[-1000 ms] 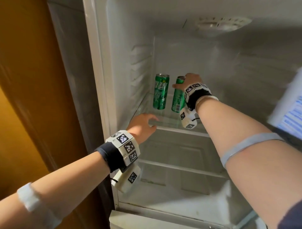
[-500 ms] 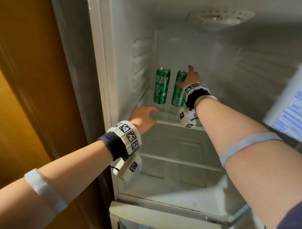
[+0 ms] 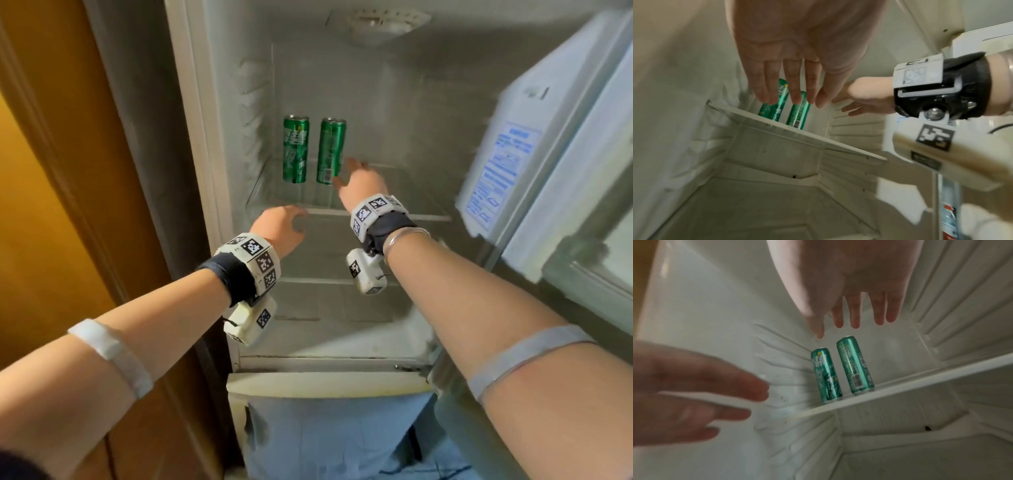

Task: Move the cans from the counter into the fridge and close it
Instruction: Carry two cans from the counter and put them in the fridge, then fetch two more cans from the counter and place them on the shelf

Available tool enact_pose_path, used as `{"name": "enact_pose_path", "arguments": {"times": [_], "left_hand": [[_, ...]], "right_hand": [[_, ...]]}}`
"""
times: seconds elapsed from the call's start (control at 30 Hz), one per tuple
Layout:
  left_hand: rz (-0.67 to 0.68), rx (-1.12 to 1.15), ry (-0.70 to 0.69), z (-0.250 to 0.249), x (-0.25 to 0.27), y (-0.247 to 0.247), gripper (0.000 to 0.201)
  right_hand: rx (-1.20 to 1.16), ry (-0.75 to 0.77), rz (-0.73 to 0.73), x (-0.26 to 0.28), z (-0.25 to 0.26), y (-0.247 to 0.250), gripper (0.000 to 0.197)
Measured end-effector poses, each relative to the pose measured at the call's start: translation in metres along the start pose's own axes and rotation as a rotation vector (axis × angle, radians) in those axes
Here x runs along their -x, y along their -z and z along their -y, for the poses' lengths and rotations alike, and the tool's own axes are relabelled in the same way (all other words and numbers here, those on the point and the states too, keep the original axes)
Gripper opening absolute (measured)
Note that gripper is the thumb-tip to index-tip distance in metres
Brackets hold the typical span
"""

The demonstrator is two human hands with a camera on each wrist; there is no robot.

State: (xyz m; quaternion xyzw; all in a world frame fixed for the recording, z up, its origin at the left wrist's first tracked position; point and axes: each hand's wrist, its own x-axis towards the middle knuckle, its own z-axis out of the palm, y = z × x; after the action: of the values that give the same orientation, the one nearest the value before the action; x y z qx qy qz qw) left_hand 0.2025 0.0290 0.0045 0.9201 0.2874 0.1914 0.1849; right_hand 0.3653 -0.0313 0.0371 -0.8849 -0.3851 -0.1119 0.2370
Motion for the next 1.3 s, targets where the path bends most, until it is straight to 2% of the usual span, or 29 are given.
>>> {"name": "enact_pose_path", "arguments": {"times": [0.17, 0.27, 0.43, 0.5, 0.83, 1.07, 1.3], "left_hand": [[0.110, -0.027, -0.125, -0.004, 0.030, -0.014, 0.058], [0.200, -0.038, -0.185, -0.008, 0.053, -0.029, 0.062], [0.296, 0.024, -0.239, -0.022, 0.089, -0.058, 0.062], [0.287, 0.045, -0.264, -0.028, 0.101, -0.065, 0.061], [0.377, 0.108, -0.408, -0.067, 0.171, -0.112, 0.054], [0.498, 0.148, -0.505, -0.119, 0.229, -0.150, 0.050], [0.600, 0.156, -0.664, -0.205, 0.319, -0.178, 0.051]], "right_hand": [[-0.007, -0.066, 0.018, 0.081, -0.009, 0.002, 0.048], [-0.008, -0.156, 0.038, 0.129, -0.019, -0.003, 0.052], [0.031, -0.297, 0.100, 0.200, -0.040, -0.009, 0.056], [0.033, -0.335, 0.108, 0.216, -0.048, -0.011, 0.055], [0.069, -0.443, 0.084, 0.314, -0.093, -0.003, 0.048], [0.090, -0.551, 0.035, 0.404, -0.139, 0.026, 0.044], [0.106, -0.681, 0.009, 0.521, -0.185, 0.085, 0.042]]}}
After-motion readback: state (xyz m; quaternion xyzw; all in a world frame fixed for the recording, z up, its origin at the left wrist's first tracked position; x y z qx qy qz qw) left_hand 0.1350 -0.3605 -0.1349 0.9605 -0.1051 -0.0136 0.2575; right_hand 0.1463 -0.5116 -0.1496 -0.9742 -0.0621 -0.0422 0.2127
